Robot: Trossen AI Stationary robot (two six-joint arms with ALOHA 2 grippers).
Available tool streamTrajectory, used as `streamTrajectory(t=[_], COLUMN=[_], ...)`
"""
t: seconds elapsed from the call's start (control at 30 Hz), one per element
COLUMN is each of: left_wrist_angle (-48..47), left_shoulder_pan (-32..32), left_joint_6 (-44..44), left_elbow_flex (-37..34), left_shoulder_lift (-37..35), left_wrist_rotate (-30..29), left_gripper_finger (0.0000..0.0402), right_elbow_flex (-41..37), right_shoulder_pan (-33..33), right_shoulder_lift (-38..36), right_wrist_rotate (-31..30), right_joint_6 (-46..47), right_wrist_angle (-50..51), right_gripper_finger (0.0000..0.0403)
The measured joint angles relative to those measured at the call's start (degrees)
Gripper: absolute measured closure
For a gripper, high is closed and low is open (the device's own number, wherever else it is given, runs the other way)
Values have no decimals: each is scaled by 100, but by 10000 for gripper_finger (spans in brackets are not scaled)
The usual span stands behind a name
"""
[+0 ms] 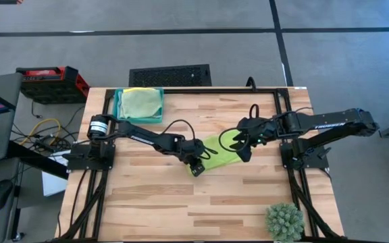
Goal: Fold microfiber towels
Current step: Fold the light green microfiber microfiber towel
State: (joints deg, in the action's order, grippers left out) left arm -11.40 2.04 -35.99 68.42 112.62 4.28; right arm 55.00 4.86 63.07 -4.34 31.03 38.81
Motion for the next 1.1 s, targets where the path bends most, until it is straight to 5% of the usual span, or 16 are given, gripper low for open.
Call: streamTrajectory(t=[0.23, 0.5, 0.77, 1.1], left_wrist_angle=[-113, -160, -410, -2037], left_shoulder_pan=[0, 0, -75, -288], left_joint_6=[87, 276, 205, -674], left_elbow_flex=[35, 33, 29, 31], left_shoulder_lift=[-3, -3, -218, -1308], left_wrist_rotate=[-4, -64, 415, 745], left_gripper_finger=[287, 394, 400, 401], right_elbow_flex=[0, 0, 0, 0], right_shoulder_pan=[0, 0, 0, 0], right_shoulder_lift=[-2, -2, -2, -15], right_wrist_rotate=[0, 0, 0, 1], right_joint_6=[0, -1, -7, -11], right_wrist_angle=[23, 21, 150, 432], right_gripper_finger=[182, 182, 182, 182])
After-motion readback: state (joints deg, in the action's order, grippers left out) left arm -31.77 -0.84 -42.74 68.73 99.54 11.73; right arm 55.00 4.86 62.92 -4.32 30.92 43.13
